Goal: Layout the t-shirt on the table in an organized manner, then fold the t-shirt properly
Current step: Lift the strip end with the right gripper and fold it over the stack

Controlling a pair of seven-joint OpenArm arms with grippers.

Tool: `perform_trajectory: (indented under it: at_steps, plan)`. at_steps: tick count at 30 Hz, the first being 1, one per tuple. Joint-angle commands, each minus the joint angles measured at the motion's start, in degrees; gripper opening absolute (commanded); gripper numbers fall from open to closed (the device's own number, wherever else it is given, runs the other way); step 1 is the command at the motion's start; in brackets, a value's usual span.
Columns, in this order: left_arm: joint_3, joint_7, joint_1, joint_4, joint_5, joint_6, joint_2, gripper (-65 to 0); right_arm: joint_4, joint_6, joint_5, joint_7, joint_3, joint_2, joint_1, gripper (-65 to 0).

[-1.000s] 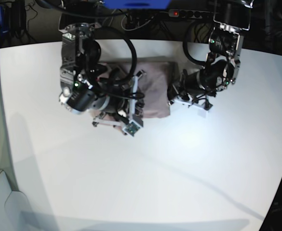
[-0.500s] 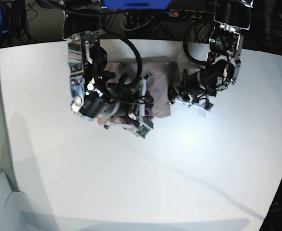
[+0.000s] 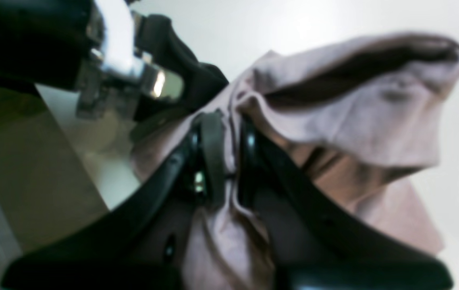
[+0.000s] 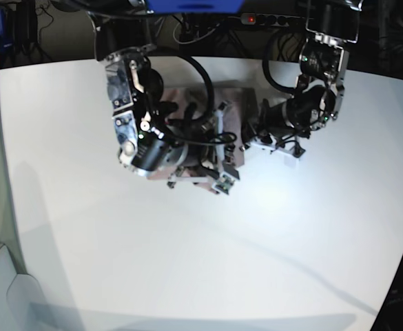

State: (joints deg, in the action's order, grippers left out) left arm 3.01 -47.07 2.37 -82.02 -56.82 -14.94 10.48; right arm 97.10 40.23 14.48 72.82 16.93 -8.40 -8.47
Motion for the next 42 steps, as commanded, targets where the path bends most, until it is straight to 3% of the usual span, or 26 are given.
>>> perform_trajectory:
  at_steps: [1,8,22,26,31,35,42]
  plan:
    - [-0.1,-0.4,-0.3,-0.9,-0.3,-0.5,0.3,-65.0,1.0,-0.2,1.3,-1.4,0.4,-0.6,-1.7,-65.0]
    - [-0.1,-0.4,-0.3,-0.9,-0.3,-0.5,0.3,-65.0,1.0,-0.2,1.2,-1.5,0.4,-0.6,-1.8,-64.1]
    - [-0.1,-0.4,-0.2,-2.5,-0.3,-0.5,1.4,-65.0,3.7,-0.2,1.4,0.7,0.5,-0.6,-1.1,-35.2]
    - [-0.1,-0.4,-0.2,-2.5,-0.3,-0.5,1.6,-65.0,8.9,-0.2,1.4,2.4,0.3,-0.6,-0.5,-32.0]
    - [-0.1,-0.4,-0.2,-2.6,-0.3,-0.5,1.7,-65.0,11.9,-0.2,1.2,2.7,-1.1,-0.6,-0.5,-32.2]
    - [-0.2,-0.4,0.6,-2.6,-0.5,-0.5,2.8,-65.0,11.6,-0.2,1.3,2.7,-8.4,2.4,-1.0,-34.8]
    - [-0.2,-0.4,0.7,-2.6,-0.4,-0.5,3.1,-65.0,11.6,-0.2,1.3,2.7,-15.0,7.7,-0.5,-65.0]
